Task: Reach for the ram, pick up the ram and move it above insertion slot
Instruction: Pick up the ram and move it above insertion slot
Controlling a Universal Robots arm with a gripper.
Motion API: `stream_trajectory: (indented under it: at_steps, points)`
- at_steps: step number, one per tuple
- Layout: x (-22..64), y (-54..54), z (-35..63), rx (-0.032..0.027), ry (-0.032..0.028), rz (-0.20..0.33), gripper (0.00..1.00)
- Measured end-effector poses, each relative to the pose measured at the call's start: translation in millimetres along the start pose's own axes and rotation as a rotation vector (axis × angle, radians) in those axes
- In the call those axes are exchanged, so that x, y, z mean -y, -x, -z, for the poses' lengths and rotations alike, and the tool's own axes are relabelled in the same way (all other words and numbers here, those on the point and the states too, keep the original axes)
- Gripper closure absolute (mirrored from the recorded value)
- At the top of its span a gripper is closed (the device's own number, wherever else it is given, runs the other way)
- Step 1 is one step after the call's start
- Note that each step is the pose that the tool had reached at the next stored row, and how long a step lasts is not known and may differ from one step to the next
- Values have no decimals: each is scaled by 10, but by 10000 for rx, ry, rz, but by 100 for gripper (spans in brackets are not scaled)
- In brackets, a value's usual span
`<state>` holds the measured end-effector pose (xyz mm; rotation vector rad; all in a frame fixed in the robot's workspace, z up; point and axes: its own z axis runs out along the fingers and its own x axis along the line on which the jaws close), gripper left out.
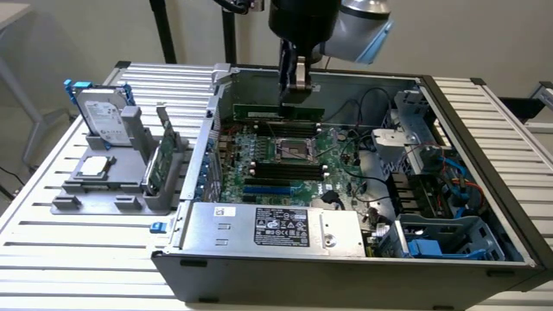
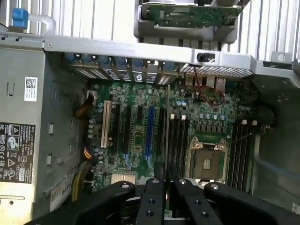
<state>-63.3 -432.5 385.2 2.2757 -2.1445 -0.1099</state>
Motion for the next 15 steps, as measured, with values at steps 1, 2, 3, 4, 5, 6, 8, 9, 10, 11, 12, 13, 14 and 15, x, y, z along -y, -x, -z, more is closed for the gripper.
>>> stream_trajectory:
  at_steps: [1, 2, 3, 4, 5, 6, 8, 9, 10, 11, 12, 13, 14, 15]
  points:
    - [42, -1, 1, 0, 0, 0, 86]
    - [74, -2, 1, -1, 0, -1, 86]
    - [98, -3, 0, 1, -1, -6, 86]
    - [118, -5, -2, 3, -1, -9, 86]
    - [134, -6, -4, 2, -1, -17, 86]
    - [149, -7, -6, 3, -2, -27, 86]
    - [167, -8, -8, 5, -3, -71, 86]
    - [168, -8, -8, 7, -3, -89, 86]
    - [168, -8, -8, 7, -4, -94, 86]
    - [169, -8, -8, 8, -4, -94, 86]
    - [169, -8, -9, 9, -4, -94, 86]
    - [169, -8, -9, 9, -4, -94, 86]
    - [169, -8, -9, 9, -4, -94, 86]
    - [169, -8, -9, 8, -5, -94, 86]
